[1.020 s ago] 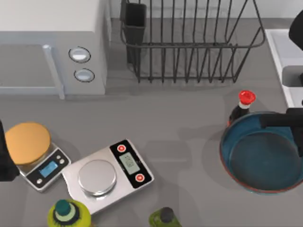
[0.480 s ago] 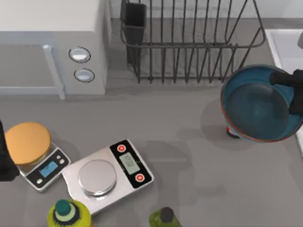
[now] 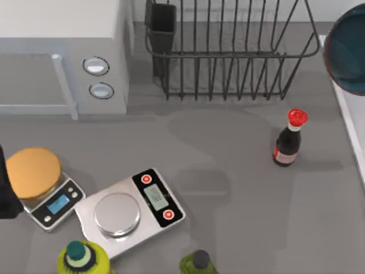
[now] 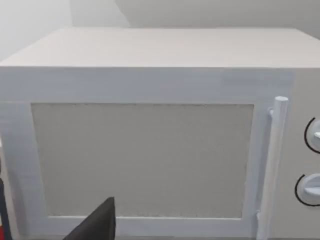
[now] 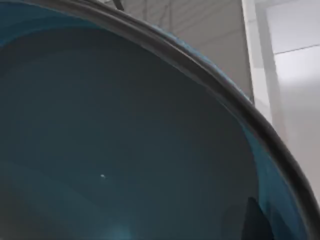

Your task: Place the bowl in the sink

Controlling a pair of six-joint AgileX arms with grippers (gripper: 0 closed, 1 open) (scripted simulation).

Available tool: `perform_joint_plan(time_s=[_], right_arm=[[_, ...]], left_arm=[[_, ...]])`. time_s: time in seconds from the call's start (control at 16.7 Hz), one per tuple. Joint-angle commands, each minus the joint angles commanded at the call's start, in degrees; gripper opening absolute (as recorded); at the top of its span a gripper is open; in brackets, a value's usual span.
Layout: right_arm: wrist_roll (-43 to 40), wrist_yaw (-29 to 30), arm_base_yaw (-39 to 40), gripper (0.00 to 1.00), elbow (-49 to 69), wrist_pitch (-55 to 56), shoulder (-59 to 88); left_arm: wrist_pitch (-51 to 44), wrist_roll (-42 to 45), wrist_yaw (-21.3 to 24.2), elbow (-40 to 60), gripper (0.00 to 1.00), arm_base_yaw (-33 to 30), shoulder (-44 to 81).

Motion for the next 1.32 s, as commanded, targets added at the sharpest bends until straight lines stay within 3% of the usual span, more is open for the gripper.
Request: perform_joint_plan(time_s=[0.3, 0.6, 0.78, 1.32], right_arm=[[-6.17, -5.44, -12.12, 0.00, -11.09, 33.34, 1.78], [-10.47, -9.01, -20.48, 0.00, -18.30, 54.14, 1.43], [-11.62, -9.91, -22.79, 0.00, -20.29, 59.49, 0.71], [-11.65, -10.05, -22.78, 0.00, -20.52, 62.06, 2.86]], left_arm=[[0.00, 0.00, 0.00, 0.00, 1.00, 0.00, 0.00], [0.00, 0.00, 0.00, 0.00, 1.00, 0.00, 0.00], [0.00, 0.00, 0.00, 0.00, 1.00, 0.00, 0.00], [0.00, 0.00, 0.00, 0.00, 1.00, 0.00, 0.00]])
